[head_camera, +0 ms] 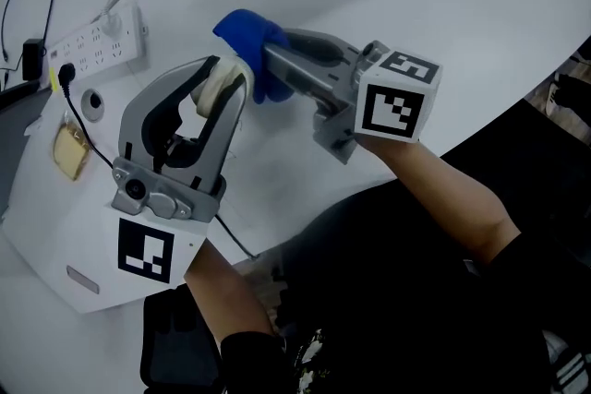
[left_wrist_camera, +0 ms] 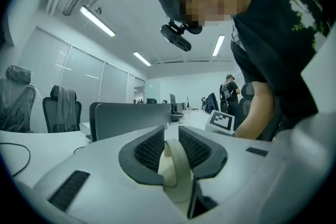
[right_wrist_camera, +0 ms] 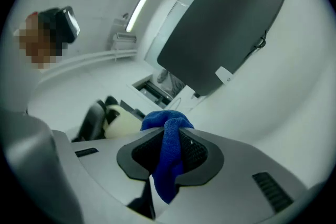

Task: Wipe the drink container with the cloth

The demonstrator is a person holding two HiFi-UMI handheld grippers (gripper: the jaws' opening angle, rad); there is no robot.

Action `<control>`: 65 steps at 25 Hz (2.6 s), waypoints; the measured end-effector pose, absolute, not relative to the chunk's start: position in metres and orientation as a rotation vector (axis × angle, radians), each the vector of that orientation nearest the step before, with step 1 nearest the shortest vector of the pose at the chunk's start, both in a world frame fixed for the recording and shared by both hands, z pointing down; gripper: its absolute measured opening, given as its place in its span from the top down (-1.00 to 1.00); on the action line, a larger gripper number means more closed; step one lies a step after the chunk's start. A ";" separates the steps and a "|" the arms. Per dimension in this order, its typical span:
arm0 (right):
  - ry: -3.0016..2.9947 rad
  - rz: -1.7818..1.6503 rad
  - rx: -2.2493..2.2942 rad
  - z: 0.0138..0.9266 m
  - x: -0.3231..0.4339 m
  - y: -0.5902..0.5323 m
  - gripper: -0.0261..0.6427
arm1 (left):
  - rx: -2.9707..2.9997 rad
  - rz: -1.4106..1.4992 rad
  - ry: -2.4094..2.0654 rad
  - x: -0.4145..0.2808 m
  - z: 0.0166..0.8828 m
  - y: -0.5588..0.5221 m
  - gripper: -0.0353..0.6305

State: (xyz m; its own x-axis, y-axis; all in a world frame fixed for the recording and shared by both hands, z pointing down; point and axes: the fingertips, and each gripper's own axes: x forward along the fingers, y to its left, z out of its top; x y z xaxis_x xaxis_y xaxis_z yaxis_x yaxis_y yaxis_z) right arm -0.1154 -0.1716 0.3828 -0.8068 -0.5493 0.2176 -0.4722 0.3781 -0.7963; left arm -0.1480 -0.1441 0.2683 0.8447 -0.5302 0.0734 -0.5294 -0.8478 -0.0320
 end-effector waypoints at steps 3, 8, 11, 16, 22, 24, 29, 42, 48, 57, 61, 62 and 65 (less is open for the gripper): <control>2.773 -1.471 -1.086 0.433 -0.116 -0.159 0.72 | -3.007 -0.107 0.872 -0.149 0.268 -0.144 0.65; 2.969 -1.387 -1.150 0.449 -0.119 -0.151 0.72 | -3.027 -0.101 0.932 -0.151 0.269 -0.148 0.61; 2.982 -1.377 -1.148 0.448 -0.121 -0.150 0.72 | -2.983 -0.200 1.136 -0.157 0.271 -0.156 0.27; 2.992 -1.329 -1.162 0.447 -0.120 -0.150 0.72 | -2.813 -0.083 1.800 -0.175 0.261 -0.157 0.15; 2.982 -1.308 -1.174 0.446 -0.119 -0.149 0.72 | -2.529 -0.144 2.114 -0.169 0.264 -0.161 0.08; 2.981 -1.304 -1.174 0.446 -0.119 -0.149 0.72 | -2.483 -0.155 2.164 -0.173 0.269 -0.164 0.08; 2.970 -1.307 -1.176 0.447 -0.119 -0.149 0.72 | -2.499 -0.166 2.150 -0.173 0.280 -0.167 0.25; 2.955 -1.333 -1.157 0.446 -0.120 -0.147 0.72 | -2.858 -0.380 1.117 -0.152 0.289 -0.149 0.67; 2.965 -1.345 -1.121 0.444 -0.123 -0.145 0.72 | -3.071 -0.345 0.689 -0.158 0.289 -0.136 0.71; 2.746 -1.202 -1.107 0.376 -0.101 -0.165 0.72 | -3.138 -0.389 0.369 -0.150 0.288 -0.133 0.71; 2.620 -1.079 -0.903 0.316 -0.113 -0.172 0.72 | -3.137 -0.376 0.388 -0.151 0.287 -0.134 0.71; 2.609 -1.094 -0.867 0.317 -0.118 -0.173 0.72 | -3.137 -0.386 0.380 -0.150 0.287 -0.134 0.71; 2.657 -1.223 -0.938 0.363 -0.124 -0.176 0.73 | -3.148 -0.386 0.365 -0.149 0.289 -0.132 0.71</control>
State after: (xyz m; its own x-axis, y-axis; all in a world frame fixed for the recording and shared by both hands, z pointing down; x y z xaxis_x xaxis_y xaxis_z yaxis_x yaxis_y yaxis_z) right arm -0.1235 -0.1763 0.3627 -0.8113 -0.5555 0.1825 -0.4999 0.4972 -0.7091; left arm -0.1494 -0.1324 0.2886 0.9447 -0.2189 0.2442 -0.2312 -0.9726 0.0224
